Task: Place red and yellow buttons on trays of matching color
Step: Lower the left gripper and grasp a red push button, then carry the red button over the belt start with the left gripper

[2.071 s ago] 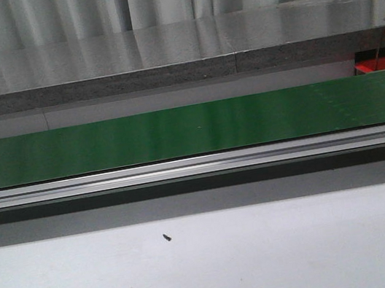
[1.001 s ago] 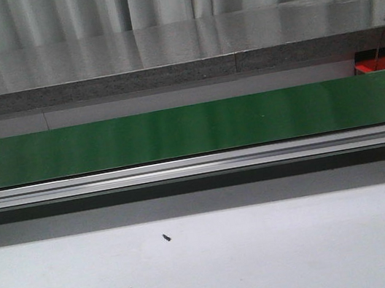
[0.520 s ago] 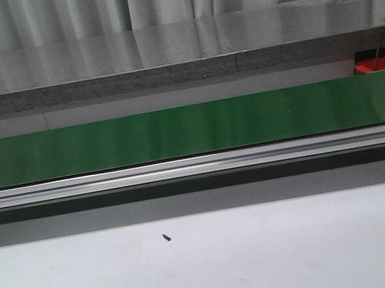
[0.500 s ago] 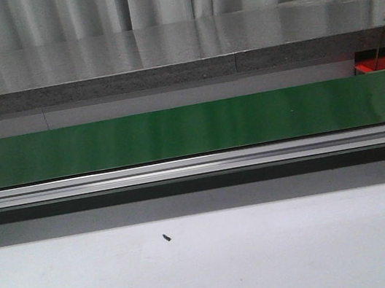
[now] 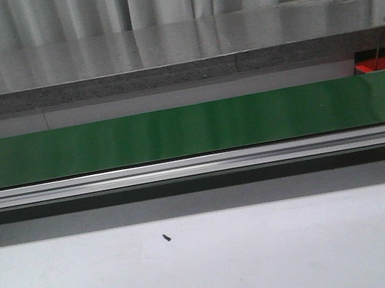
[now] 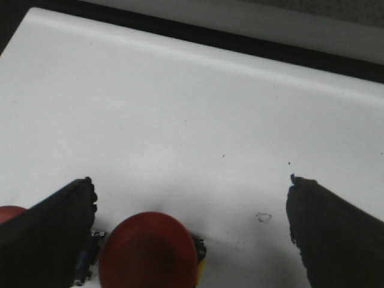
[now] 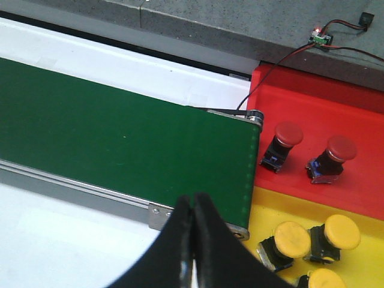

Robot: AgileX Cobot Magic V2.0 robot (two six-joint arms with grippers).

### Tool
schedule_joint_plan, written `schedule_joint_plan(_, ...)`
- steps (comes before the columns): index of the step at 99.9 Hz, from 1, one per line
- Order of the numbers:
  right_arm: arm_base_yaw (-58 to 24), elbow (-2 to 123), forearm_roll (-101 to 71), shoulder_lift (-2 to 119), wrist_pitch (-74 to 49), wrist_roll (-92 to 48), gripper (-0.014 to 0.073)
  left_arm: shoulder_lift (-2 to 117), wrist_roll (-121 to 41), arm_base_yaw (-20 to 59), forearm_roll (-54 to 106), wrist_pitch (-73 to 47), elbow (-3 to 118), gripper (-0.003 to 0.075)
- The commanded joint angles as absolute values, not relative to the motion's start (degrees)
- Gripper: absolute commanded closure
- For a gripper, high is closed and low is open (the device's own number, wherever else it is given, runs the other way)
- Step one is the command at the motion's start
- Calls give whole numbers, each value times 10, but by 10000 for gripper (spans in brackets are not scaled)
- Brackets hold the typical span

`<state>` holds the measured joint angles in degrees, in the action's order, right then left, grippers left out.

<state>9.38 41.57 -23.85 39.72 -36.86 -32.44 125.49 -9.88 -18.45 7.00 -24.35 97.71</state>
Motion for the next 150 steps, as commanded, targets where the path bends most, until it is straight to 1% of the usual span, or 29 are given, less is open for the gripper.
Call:
schedule_joint_plan(1, 94, 430, -248, 395, -335, -330, 690, 1230, -100, -181, 70, -223, 1005, 120)
schedule_joint_plan(23, 94, 430, -248, 395, -335, -330, 690, 1234, -100, -180, 68, -222, 1008, 153)
schedule_joint_plan(56, 94, 430, -248, 395, -335, -330, 690, 1234, -100, -180, 53, -250, 1008, 156)
schedule_joint_plan(61, 94, 430, -248, 395, -335, -330, 690, 1234, -100, -180, 52, -253, 1008, 167)
schedule_joint_plan(68, 94, 430, -248, 395, -335, -330, 690, 1234, -100, -180, 47, -257, 1008, 206)
schedule_joint_plan(81, 94, 430, -248, 395, -335, -330, 690, 1234, -100, -180, 42, -259, 1008, 302)
schedule_joint_plan(103, 94, 430, -248, 395, -335, -330, 690, 1234, -100, -180, 34, -259, 1008, 391)
schedule_joint_plan(122, 94, 430, -248, 395, -335, -330, 690, 1234, -100, -181, 27, -259, 1008, 514)
schedule_joint_plan(130, 94, 430, -248, 395, -335, -330, 690, 1234, -100, -181, 27, -259, 1008, 553)
schedule_joint_plan(150, 94, 430, -248, 395, -335, -330, 690, 1220, -98, -181, 48, -268, 1008, 564)
